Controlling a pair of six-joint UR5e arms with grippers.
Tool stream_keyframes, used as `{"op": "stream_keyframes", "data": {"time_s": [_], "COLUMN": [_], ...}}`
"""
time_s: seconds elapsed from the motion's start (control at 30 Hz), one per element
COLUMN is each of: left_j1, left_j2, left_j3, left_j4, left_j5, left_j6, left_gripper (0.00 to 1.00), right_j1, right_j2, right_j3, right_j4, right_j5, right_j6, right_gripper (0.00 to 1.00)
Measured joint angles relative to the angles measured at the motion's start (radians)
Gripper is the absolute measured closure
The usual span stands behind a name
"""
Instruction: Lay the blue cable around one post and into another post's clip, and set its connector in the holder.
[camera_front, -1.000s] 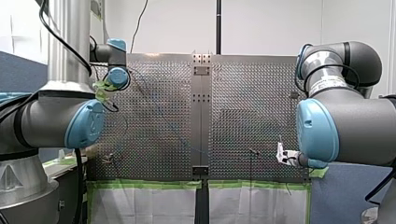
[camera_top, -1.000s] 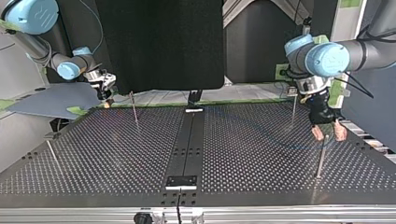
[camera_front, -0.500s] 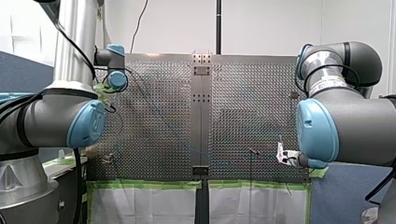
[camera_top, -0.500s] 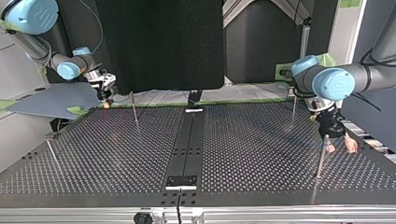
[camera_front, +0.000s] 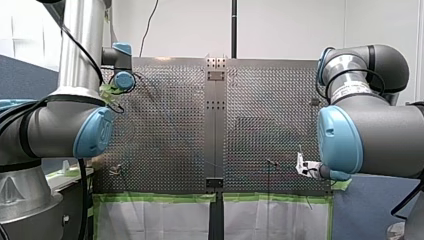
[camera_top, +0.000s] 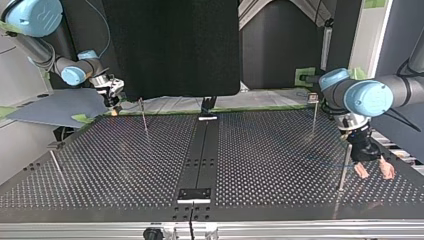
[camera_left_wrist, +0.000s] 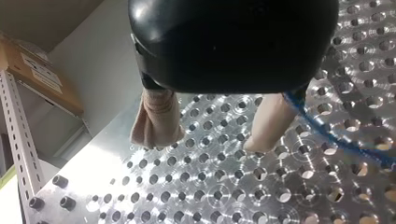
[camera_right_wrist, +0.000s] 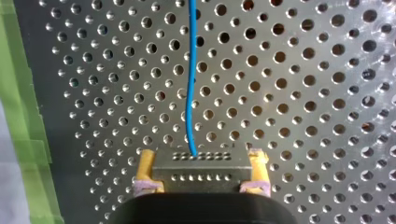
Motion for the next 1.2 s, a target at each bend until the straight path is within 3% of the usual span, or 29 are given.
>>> {"op": "stream_keyframes", "data": {"time_s": [0.53, 0.77, 0.97, 1.2], "left_j1": [0.003, 0.004, 0.005, 0.005], "left_j2": [0.000, 0.000, 0.000, -0.001], "left_j3": [-0.004, -0.005, -0.005, -0.005], "left_j4": [-0.009, -0.003, -0.003, -0.003], "left_j5": [-0.017, -0.007, -0.002, 0.001], "left_j6": [-0.002, 0.014, 0.019, 0.024], "left_gripper": [0.00, 0.00, 0.00, 0.00], "right_j1": [-0.007, -0.016, -0.033, -0.048], "right_j2": [0.001, -0.004, -0.039, -0.094], "right_j3": [0.000, 0.000, 0.017, 0.044], "right_j4": [-0.002, 0.013, 0.044, 0.081], "right_j5": [0.000, 0.001, 0.003, 0.002], "right_j6": [0.004, -0.007, -0.031, -0.014], "right_gripper": [1.00, 1.00, 1.00, 1.00]}}
